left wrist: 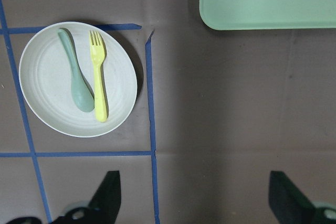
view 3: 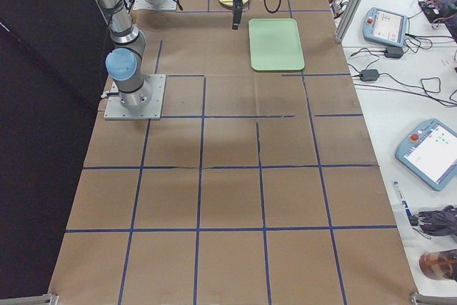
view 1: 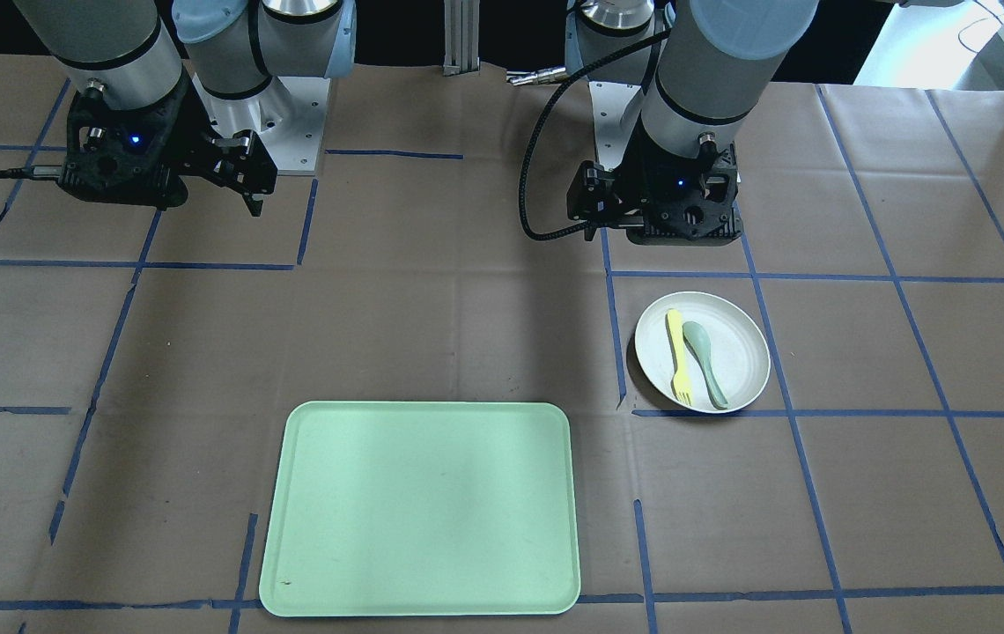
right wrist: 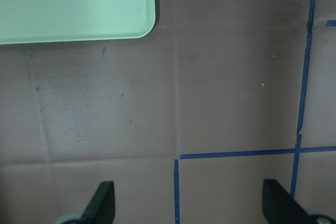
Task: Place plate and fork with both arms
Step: 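Lower the left gripper toward the rim of the white plate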
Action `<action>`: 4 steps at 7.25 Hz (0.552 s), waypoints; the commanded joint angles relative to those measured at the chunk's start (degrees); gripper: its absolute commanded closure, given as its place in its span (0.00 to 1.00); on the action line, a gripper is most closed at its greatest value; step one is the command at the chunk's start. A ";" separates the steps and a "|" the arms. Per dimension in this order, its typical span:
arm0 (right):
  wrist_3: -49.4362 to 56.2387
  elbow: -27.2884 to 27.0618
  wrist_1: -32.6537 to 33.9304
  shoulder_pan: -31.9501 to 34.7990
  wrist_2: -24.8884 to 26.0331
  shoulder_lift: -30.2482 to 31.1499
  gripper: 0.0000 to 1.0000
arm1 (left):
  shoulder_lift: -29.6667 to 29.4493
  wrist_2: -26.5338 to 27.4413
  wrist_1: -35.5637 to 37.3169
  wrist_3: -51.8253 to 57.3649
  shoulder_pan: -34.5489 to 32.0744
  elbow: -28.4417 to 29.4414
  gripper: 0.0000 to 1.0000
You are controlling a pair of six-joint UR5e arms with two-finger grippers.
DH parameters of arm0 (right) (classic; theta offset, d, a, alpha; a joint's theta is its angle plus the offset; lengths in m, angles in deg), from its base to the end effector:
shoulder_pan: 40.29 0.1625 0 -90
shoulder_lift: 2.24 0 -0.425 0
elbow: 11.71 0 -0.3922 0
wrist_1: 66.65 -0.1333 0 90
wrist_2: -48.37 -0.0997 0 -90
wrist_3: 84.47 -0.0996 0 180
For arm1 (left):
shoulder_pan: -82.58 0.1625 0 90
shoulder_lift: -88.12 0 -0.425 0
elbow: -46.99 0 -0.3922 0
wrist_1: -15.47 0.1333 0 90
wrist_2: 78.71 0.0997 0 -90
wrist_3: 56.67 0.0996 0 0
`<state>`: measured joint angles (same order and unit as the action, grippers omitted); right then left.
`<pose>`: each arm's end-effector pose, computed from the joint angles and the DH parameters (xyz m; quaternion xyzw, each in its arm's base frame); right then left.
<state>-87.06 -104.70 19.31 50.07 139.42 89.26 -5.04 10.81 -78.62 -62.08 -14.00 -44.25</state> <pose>0.1344 -0.4697 0.4684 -0.0190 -0.9986 -0.0480 0.0104 -0.1904 -0.4797 0.4435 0.0099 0.9972 0.0741 0.0036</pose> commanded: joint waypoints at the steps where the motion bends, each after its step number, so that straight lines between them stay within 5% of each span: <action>1: 0.04 0.00 0.00 0.00 0.00 0.00 0.00 | 0.61 -0.04 2.40 0.66 -0.01 -2.00 0.01; 4: 0.04 0.00 0.00 0.00 0.00 0.00 0.00 | -1.32 0.31 4.68 0.67 -0.01 -2.19 0.01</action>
<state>-87.05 -104.70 19.31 50.06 139.42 89.26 -5.59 10.95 -75.62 -61.40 -14.01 -46.32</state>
